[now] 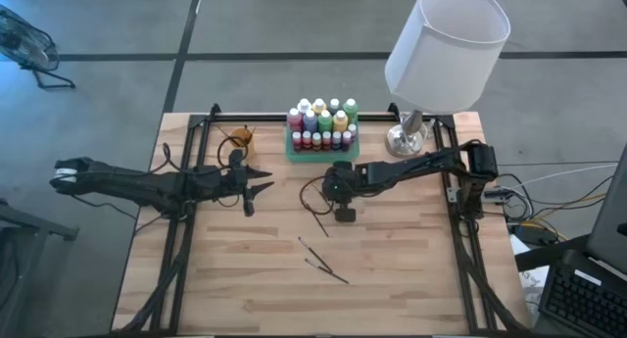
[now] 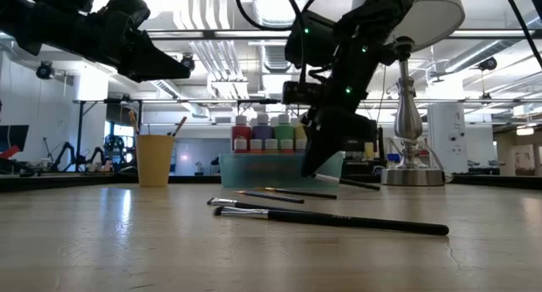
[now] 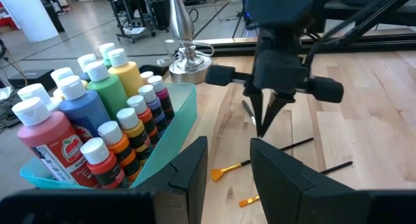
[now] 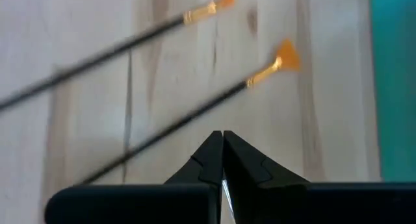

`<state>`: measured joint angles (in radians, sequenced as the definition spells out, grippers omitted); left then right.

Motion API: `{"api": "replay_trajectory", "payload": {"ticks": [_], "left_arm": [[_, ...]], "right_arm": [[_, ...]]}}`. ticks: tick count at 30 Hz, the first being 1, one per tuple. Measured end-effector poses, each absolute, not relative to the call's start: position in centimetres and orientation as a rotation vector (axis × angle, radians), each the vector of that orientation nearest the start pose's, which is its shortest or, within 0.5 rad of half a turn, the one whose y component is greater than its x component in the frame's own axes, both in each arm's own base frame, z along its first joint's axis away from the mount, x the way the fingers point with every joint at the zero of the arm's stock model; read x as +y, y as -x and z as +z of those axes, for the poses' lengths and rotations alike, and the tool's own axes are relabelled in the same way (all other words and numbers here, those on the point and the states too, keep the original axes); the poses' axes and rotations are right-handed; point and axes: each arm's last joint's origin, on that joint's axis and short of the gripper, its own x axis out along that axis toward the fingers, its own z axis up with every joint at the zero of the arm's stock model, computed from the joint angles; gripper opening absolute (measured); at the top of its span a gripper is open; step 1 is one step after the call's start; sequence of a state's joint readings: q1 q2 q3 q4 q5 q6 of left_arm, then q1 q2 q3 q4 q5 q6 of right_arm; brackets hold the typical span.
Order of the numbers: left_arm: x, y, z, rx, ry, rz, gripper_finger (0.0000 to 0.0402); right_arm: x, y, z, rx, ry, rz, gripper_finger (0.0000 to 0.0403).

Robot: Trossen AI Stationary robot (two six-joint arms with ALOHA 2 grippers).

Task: Pick & Place Paint Supplies
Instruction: Put the silver paintbrush into the orange cup

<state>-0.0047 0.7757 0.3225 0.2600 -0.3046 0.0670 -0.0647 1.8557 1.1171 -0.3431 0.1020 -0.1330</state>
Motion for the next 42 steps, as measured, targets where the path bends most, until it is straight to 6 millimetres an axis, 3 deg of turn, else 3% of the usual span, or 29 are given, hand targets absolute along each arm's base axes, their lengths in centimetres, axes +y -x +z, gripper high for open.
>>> {"api": "replay_trajectory", "payload": {"ticks": [15, 23, 28, 32, 38, 42], "left_arm": [[0.8, -17.2, 21.7, 0.205, -0.120, 0.291, 0.0122], [0.8, -17.2, 21.8, 0.197, -0.123, 0.291, 0.0122], [0.8, -17.5, 21.4, 0.198, -0.018, 0.302, 0.0127], [0.8, -18.4, 20.6, 0.228, 0.000, 0.305, 0.0163], [0.8, -20.7, 19.2, 0.204, 0.007, 0.308, 0.0255], [0.8, -22.2, 18.3, 0.155, -0.006, 0.307, 0.0285]], "right_arm": [[-2.3, -38.2, 18.7, 0.978, -0.025, 0.069, 0.0008], [-3.1, -37.5, 18.1, 1.045, -0.052, 0.011, 0.0008], [-3.0, -37.4, 18.6, 1.030, -0.048, 0.015, 0.0008], [-3.0, -36.9, 20.4, 0.976, -0.047, 0.011, 0.0008], [-3.0, -36.3, 22.9, 0.888, -0.041, 0.009, 0.0008], [-2.9, -36.1, 24.1, 0.835, -0.036, 0.007, 0.0008]]}}
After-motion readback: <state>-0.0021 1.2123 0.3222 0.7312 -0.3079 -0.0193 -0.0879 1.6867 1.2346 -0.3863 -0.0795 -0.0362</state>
